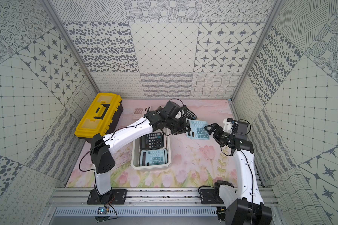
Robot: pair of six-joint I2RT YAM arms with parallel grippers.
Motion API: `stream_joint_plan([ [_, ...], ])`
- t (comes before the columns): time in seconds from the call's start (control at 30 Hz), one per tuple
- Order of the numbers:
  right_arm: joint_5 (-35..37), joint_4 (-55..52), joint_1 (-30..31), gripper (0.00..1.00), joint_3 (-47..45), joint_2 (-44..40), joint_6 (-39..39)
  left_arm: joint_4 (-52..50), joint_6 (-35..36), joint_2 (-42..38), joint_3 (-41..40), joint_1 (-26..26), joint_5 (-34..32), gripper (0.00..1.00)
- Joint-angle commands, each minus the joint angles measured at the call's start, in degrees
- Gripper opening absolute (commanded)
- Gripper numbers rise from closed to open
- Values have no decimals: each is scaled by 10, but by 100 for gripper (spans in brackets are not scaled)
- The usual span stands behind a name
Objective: Put the calculator in the storage box
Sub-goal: Pick up the calculator from the center of the board.
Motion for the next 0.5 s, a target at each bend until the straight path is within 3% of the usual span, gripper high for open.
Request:
stream_joint_plan([
  [0.0, -61, 74, -4, 97, -8, -14, 36, 28, 37, -42, -34, 39, 98, 0],
  [0.27, -181, 208, -2, 97, -48, -4, 115, 70, 42, -100, -112, 97, 192, 0],
  [0.47, -183, 209, 22, 97, -46, -17, 105, 130, 12, -133, -175, 124, 198, 0],
])
